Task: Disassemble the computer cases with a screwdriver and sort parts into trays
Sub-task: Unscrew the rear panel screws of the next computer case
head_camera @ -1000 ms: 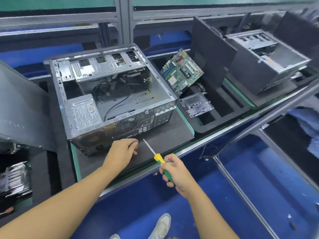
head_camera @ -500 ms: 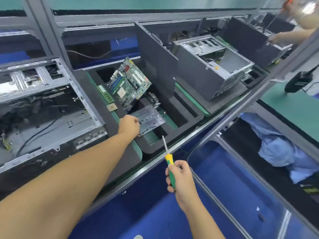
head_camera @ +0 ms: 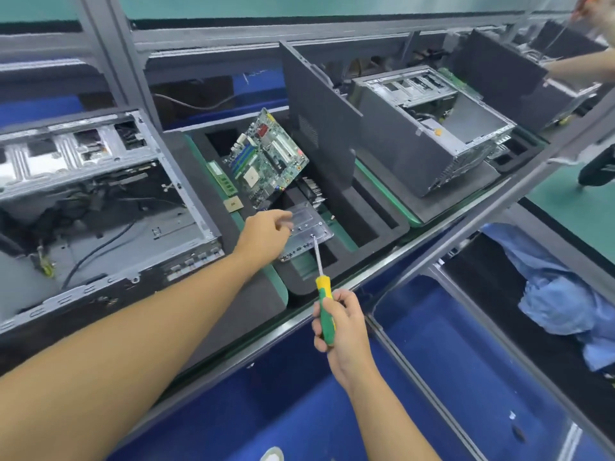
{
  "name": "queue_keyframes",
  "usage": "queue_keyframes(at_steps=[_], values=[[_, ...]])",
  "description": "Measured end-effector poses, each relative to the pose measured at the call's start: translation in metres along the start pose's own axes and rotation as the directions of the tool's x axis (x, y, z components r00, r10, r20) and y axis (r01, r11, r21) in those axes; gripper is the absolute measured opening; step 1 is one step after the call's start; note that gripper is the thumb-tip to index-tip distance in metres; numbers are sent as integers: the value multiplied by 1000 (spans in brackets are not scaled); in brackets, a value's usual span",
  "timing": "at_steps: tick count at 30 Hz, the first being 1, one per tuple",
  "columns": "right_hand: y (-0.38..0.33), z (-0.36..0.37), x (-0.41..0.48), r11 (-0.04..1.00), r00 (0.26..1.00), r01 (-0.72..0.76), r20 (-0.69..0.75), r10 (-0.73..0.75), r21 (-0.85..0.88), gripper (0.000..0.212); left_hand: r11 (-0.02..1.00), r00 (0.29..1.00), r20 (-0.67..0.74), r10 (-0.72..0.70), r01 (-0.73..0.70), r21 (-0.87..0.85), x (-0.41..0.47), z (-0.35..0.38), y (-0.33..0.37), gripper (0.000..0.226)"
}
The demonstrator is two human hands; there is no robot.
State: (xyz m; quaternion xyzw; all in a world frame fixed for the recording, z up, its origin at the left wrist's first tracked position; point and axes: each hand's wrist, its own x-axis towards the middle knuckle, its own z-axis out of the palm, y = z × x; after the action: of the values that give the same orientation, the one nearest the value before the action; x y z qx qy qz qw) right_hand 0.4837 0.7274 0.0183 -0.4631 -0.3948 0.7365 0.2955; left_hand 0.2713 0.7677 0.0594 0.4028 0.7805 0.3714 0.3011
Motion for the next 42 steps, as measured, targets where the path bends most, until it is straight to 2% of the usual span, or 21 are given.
queue_keyframes(at_steps=[3,5,7,13,16,19,21,23,27,29,31,33,42], values=[[4,34,-7,994,991,13,134,-27,105,21,979,984,24,175,-171,-106,-31,-31,7,36],[11,66,-18,993,972,7,234,-34,116,22,959,961,8,277,-276,-63,-51,-68,1,36],[19,100,-32,994,948,-4,316,-31,109,24,946,946,9,324,-324,32,-67,-112,-12,38],[54,191,-81,992,902,-35,432,-20,118,21,892,964,94,248,-265,366,-122,-246,-92,40],[74,224,-107,995,889,-39,457,-10,97,18,877,971,177,159,-221,426,-150,-291,-138,46],[97,247,-132,1000,874,-22,486,17,4,17,889,956,275,98,-208,408,-175,-323,-176,57],[114,259,-147,997,858,-8,511,49,-82,20,898,946,306,111,-227,377,-190,-335,-191,62],[130,270,-160,984,846,1,524,93,-177,26,859,928,330,171,-304,411,-200,-338,-202,73],[148,283,-176,958,858,-15,488,160,-288,30,605,896,373,242,-440,664,-202,-331,-229,98],[150,286,-179,954,867,-19,470,164,-299,31,527,880,351,319,-473,706,-200,-328,-241,95],[151,286,-181,953,874,-14,459,158,-301,33,510,856,311,414,-501,699,-199,-324,-248,85],[152,286,-182,954,880,-9,451,151,-301,34,512,847,281,452,-504,696,-199,-319,-250,78],[154,288,-188,956,899,-37,408,159,-291,34,554,872,266,412,-471,686,-199,-315,-246,67]])
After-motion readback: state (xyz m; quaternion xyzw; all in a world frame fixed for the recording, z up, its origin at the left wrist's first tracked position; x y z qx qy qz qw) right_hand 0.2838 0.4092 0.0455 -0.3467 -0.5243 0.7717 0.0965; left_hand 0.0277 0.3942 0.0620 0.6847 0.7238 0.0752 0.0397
